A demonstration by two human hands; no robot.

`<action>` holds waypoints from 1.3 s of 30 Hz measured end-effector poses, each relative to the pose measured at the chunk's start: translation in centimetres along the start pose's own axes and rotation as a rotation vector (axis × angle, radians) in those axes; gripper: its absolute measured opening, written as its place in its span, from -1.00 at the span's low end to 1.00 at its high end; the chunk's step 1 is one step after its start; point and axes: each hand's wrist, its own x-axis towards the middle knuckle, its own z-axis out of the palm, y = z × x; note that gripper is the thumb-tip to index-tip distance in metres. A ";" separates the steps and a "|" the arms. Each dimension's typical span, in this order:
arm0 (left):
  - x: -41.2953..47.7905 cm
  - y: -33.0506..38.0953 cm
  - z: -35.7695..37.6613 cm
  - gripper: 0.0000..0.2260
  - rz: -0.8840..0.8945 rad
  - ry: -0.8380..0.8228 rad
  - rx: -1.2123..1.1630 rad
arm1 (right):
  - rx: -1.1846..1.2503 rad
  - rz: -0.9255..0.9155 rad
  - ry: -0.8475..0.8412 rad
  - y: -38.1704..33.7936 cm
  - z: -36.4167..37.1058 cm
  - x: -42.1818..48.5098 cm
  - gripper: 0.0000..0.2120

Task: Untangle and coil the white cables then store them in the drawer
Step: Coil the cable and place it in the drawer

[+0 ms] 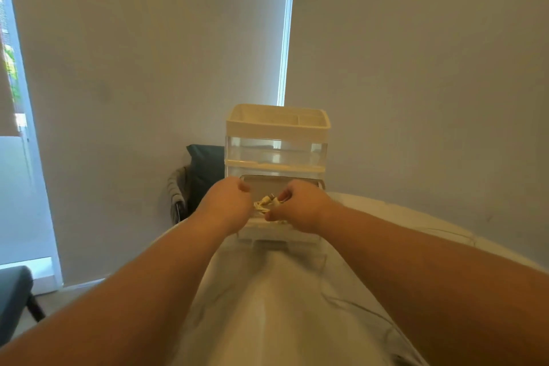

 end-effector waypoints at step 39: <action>-8.1 4.8 -1.0 -0.79 0.397 -0.338 -0.003 | 0.230 0.056 0.161 5.3 -8.8 -13.3 -0.90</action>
